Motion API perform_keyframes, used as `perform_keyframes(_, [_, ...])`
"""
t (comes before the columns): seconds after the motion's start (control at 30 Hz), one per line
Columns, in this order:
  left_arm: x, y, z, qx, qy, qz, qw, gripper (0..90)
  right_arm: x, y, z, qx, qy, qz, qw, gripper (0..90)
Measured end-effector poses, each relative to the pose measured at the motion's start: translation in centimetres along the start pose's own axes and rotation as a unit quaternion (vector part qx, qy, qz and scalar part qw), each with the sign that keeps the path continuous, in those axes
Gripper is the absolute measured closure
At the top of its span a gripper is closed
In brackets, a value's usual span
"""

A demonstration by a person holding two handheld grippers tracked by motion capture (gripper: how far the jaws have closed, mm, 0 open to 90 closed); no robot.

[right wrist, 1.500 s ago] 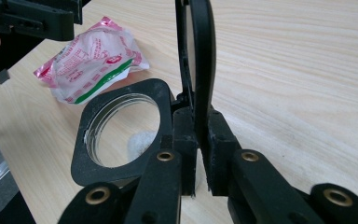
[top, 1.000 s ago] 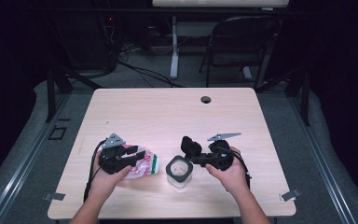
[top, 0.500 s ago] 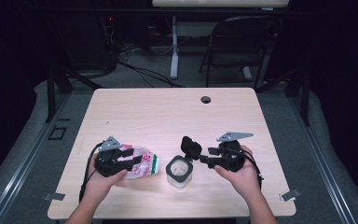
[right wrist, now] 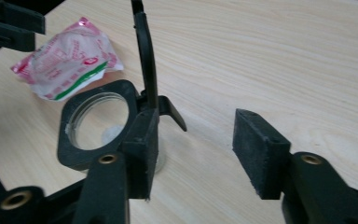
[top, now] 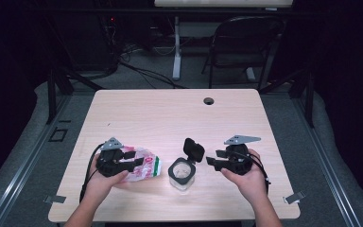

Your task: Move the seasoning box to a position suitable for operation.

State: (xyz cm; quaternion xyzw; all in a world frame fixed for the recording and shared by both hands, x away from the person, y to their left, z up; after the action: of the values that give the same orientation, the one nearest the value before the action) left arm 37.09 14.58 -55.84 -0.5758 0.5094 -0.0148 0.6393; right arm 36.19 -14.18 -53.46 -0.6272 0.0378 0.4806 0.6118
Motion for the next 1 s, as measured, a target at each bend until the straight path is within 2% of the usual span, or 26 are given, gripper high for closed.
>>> perform_keyframes(0.07, [0.1, 0.1, -0.2, 0.001, 0.002, 0.000, 1.0000, 52.5, 0.0, -0.1, 0.2, 0.003, -0.009, -0.003, 0.9999, 53.2])
perform_keyframes(0.23, [0.6, 0.4, -0.9, 0.020, 0.008, 0.009, 0.9997, 52.4, -0.2, -0.3, 0.2, 0.000, -0.009, -0.004, 1.0000, 56.5])
perform_keyframes(0.5, [2.1, 1.5, -2.6, 0.047, 0.015, 0.038, 0.9980, 47.6, -0.2, -0.5, 0.2, 0.002, -0.010, -0.004, 0.9999, 57.4])
perform_keyframes(0.6, [2.4, 1.8, -3.1, 0.054, 0.018, 0.042, 0.9975, 45.1, -0.1, -0.7, 0.2, 0.002, -0.010, -0.008, 0.9999, 57.2])
perform_keyframes(0.73, [2.8, 2.2, -3.7, 0.062, 0.013, 0.043, 0.9971, 41.6, -0.1, -0.7, 0.2, 0.002, -0.011, 0.000, 0.9999, 56.8])
perform_keyframes(1.0, [2.9, 2.5, -4.0, 0.071, 0.007, 0.040, 0.9966, 38.5, 0.2, -1.0, 0.0, 0.006, -0.007, 0.002, 1.0000, 55.2])
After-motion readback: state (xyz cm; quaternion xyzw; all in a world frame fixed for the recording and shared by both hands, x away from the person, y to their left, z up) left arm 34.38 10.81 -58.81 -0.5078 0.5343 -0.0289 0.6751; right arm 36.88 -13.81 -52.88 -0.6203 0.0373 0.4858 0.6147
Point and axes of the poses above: each handheld gripper's, and its own axes: x roughly forward along the jaws, y roughly out of its underside, z roughly to its left, the point moved 9 cm from there along x, roughly forward along the jaws, and after that the axes turned 1 degree about x, right-handed, at the moved point
